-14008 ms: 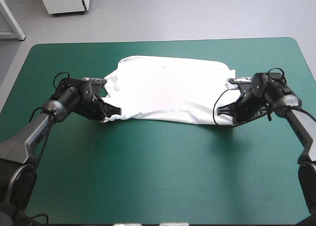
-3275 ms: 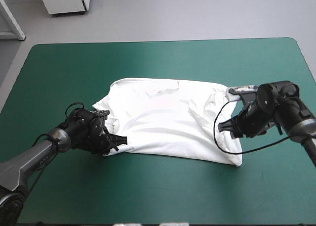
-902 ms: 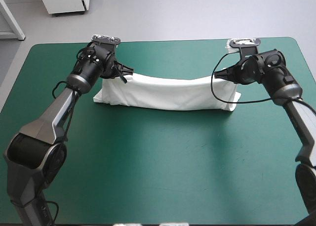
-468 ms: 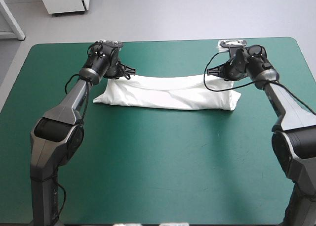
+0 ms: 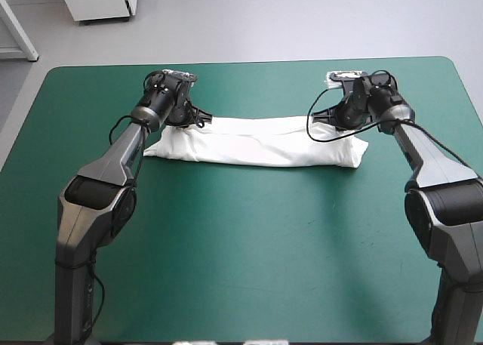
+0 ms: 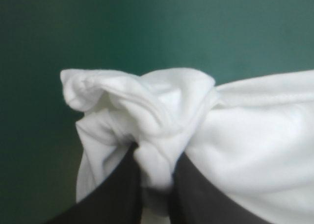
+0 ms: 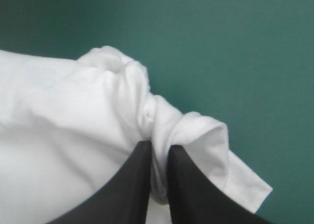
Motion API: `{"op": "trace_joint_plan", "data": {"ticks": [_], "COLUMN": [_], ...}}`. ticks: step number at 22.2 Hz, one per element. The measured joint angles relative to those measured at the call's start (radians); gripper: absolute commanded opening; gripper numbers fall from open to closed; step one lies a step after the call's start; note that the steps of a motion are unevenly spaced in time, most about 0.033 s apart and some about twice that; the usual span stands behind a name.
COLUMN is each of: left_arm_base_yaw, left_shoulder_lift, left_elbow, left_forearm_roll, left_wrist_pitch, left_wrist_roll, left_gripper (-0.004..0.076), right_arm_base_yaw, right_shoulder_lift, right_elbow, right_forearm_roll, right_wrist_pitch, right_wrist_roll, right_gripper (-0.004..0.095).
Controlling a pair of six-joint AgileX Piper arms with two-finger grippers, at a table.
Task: Fold the cloth
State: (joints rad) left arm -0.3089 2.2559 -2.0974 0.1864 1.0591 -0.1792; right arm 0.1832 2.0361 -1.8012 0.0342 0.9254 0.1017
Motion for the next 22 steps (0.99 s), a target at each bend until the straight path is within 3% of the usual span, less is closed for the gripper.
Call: {"op": "trace_joint_plan", "data": {"ticks": [3,10,11,12,13,18,22], "left_arm_base_yaw": [0.0,0.0,0.0,0.0,0.0,-0.007,-0.095], "left_shoulder_lift": [0.0,0.0,0.0,0.0,0.0,-0.027,-0.079], "left_elbow": [-0.046,-0.209,-0.219,-0.238,-0.243,-0.243,-0.246], "left_forearm_roll": [-0.011,-0.022,-0.022,-0.022,-0.023,-0.186,-0.327], "left_wrist_pitch": [0.037,0.168,0.174,0.18,0.182,0.191,0.192], "left_wrist_roll": [0.03,0.056,0.057,0.058,0.059,0.116,0.165], "left_gripper": [0.0432,0.0438,0.0328,0.0096,-0.0008,-0.0009,-0.0009], "right_arm_base_yaw": [-0.004,-0.009,-0.009,-0.009,-0.009,-0.013,-0.069], "right_shoulder_lift": [0.0,0.0,0.0,0.0,-0.006,-0.103,-0.218], "right_elbow": [-0.05,-0.17,-0.182,-0.197,-0.198,-0.198,-0.2], "right_forearm_roll": [0.059,0.078,0.078,0.075,0.07,0.027,0.034], "right_wrist_pitch": [0.058,0.186,0.196,0.213,0.225,0.263,0.296], "right_wrist_roll": [-0.048,-0.058,-0.058,-0.057,-0.055,-0.053,-0.049], "right_gripper": [0.0434,0.0432,0.0428,0.0427,0.0427,0.0408,0.0314]}}
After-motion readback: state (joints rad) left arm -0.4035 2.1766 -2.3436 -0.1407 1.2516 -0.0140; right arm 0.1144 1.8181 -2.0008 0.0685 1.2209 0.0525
